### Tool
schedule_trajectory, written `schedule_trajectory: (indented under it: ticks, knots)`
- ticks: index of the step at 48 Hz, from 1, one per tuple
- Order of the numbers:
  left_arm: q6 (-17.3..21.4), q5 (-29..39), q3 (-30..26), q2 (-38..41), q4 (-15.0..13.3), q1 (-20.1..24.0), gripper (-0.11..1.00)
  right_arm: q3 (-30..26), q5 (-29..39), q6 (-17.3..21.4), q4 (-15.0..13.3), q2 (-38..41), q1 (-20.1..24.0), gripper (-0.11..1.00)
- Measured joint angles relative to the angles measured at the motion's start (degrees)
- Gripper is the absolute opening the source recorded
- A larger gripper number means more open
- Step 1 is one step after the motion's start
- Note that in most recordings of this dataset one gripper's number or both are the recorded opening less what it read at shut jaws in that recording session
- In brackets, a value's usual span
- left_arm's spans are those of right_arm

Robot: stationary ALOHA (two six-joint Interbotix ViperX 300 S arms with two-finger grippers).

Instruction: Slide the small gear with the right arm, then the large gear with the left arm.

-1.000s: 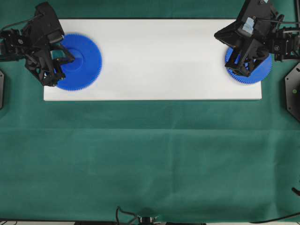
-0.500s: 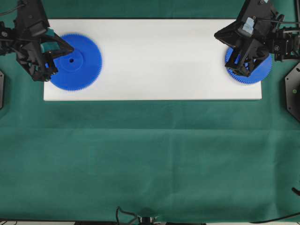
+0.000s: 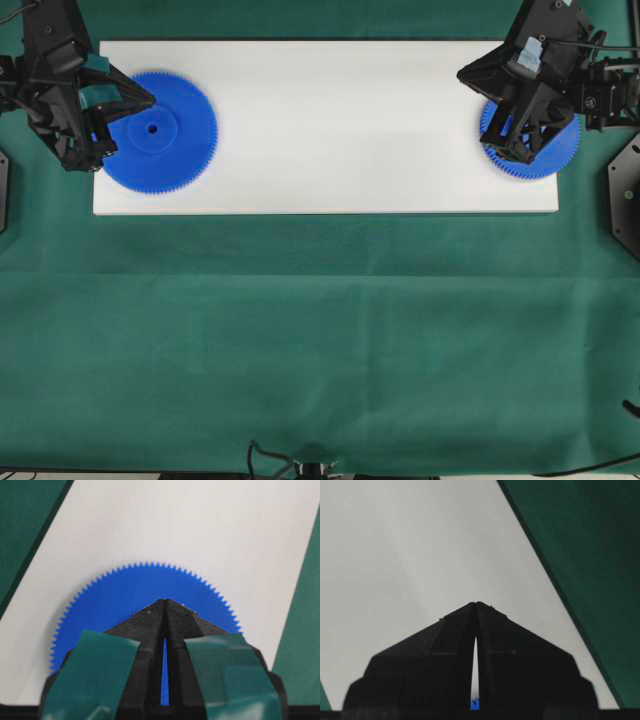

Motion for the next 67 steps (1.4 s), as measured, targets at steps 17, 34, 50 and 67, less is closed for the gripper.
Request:
schedule_trajectory:
  ticks: [17, 34, 50, 67]
  knots:
    - [0.0, 0.0, 0.0, -1.1, -0.1, -0.7, 0.0, 0.0, 0.0, 0.0, -0.1, -0.4, 0.9, 0.53]
    - [0.0, 0.0, 0.0, -1.9, 0.0, -2.3, 0.0, 0.0, 0.0, 0.0, 0.0, -1.0, 3.9, 0.53]
    - [-0.1, 0.0, 0.0, -2.0, -0.1, -3.5, 0.0, 0.0, -0.1, 0.0, 0.0, -2.1, 4.9, 0.53]
    - [-0.1, -0.1, 0.0, -2.1, -0.1, -3.8, 0.0, 0.0, -0.1, 0.0, 0.0, -2.2, 5.1, 0.53]
